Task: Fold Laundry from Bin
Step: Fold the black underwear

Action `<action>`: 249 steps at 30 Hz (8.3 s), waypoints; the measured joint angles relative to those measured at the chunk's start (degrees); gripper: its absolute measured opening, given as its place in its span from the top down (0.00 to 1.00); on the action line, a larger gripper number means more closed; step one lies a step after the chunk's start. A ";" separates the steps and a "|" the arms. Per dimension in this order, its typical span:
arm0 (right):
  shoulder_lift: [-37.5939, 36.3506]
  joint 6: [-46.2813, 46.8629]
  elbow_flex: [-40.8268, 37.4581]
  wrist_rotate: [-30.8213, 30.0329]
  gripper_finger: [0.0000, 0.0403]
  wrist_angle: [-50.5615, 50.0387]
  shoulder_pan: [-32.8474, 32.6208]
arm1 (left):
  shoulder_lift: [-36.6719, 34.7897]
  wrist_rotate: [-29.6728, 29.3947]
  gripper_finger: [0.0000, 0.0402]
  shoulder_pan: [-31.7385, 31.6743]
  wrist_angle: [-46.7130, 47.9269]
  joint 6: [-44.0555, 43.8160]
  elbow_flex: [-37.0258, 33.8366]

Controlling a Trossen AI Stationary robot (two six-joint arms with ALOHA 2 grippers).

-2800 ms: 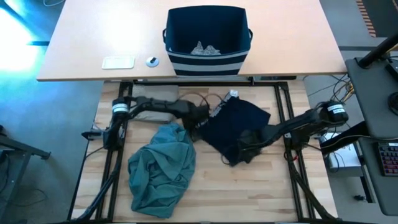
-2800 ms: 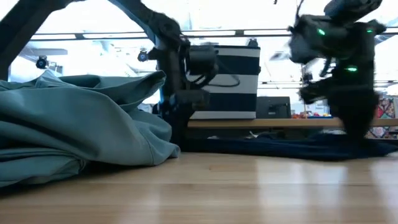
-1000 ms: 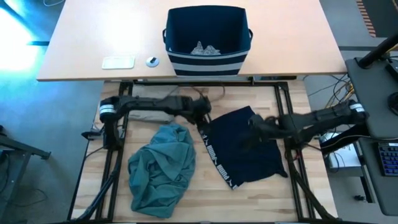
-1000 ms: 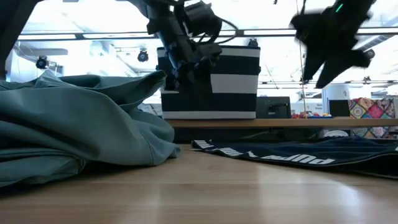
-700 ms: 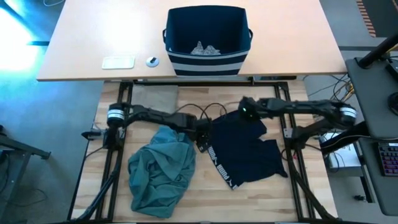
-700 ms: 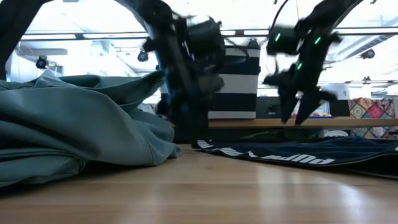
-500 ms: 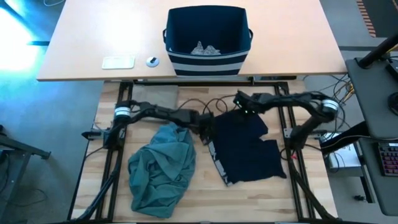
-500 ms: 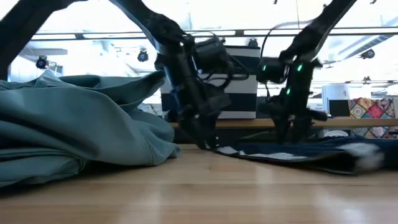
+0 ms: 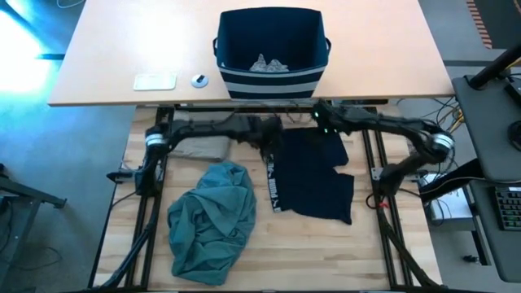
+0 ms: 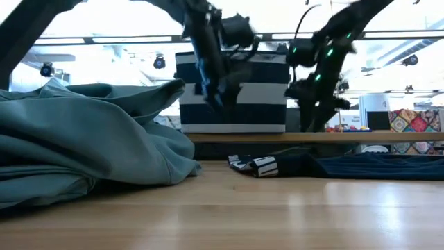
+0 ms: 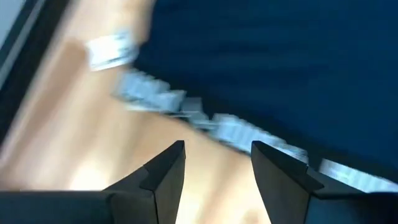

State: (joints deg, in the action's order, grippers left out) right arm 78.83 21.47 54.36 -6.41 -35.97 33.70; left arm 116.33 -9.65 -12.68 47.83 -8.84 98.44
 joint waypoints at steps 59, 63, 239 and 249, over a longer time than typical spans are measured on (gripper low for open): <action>-8.47 40.64 -10.72 0.56 0.97 -18.47 -83.26 | 5.86 -5.43 0.99 26.15 -7.73 -7.66 -5.62; -10.85 38.93 -6.12 7.73 0.98 -21.24 -83.28 | 3.53 2.57 1.00 26.62 -3.15 -2.93 -3.39; -2.32 39.08 -21.68 0.45 0.72 -18.08 -40.29 | 2.79 13.64 0.63 13.92 -8.42 -21.15 -8.22; -3.23 19.99 -2.58 -22.67 0.73 -20.24 -29.70 | 1.36 13.66 0.63 13.98 -9.26 -21.94 -6.41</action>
State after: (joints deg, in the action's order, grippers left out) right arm 75.60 41.46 51.78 -29.08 -56.22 3.99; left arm 117.69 4.00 1.30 38.57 -30.79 92.03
